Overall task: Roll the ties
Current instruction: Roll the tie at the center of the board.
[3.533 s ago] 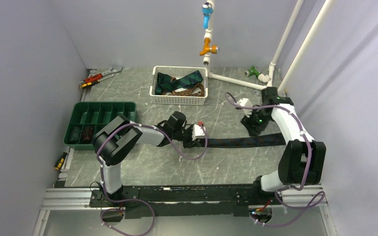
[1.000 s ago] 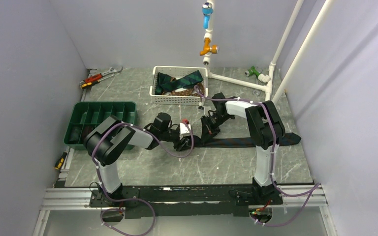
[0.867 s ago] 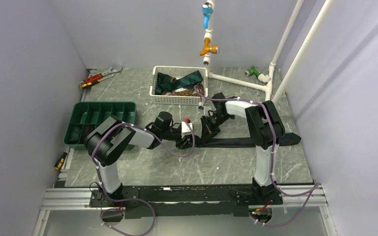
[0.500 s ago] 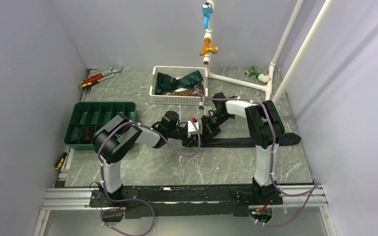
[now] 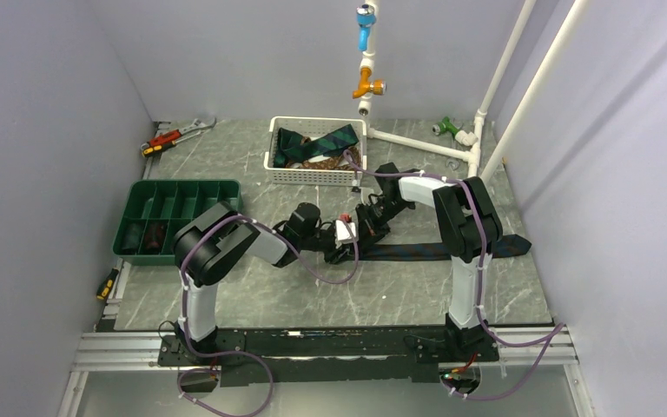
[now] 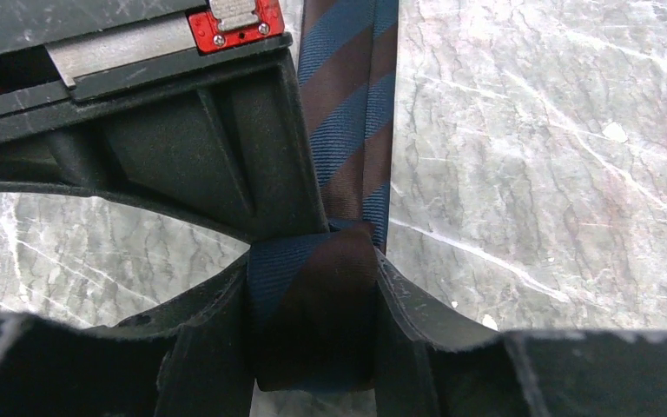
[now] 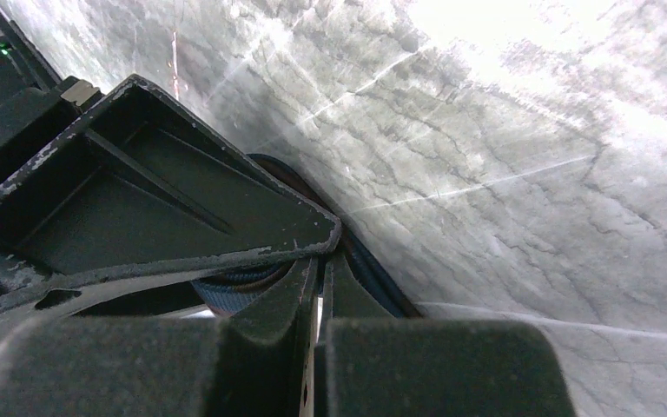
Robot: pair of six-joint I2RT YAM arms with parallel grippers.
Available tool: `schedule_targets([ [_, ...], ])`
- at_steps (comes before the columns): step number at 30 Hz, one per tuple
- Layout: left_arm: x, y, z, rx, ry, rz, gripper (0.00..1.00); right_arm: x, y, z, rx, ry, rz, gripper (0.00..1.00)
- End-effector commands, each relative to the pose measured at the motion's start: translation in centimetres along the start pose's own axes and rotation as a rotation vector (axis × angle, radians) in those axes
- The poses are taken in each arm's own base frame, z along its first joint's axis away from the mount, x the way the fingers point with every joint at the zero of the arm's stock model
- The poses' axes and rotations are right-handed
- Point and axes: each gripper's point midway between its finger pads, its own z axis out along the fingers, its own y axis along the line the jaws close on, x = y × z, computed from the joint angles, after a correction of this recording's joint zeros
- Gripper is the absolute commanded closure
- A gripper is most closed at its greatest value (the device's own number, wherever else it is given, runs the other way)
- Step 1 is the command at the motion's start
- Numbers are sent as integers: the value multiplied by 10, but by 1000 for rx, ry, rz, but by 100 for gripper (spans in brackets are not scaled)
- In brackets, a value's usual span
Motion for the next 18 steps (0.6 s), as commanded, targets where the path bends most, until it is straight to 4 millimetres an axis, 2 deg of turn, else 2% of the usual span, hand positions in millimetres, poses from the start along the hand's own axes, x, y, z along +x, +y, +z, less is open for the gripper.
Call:
schedule_targets([
  [1, 61, -21, -11, -4, 150, -102, 54, 17, -63, 21, 255, 73, -95, 100],
  [5, 48, -20, -5, 6, 91, -98, 55, 16, -60, 22, 259, 72, -108, 100],
  [8, 52, -11, -1, -25, 149, -99, 61, 15, -50, 23, 225, 72, -118, 100],
  [12, 69, -18, -14, -21, 254, -113, 68, 9, -38, 5, 208, 57, -140, 99],
  [18, 96, -31, -30, 31, 424, -166, 72, 12, -38, -36, 191, 53, -81, 70],
])
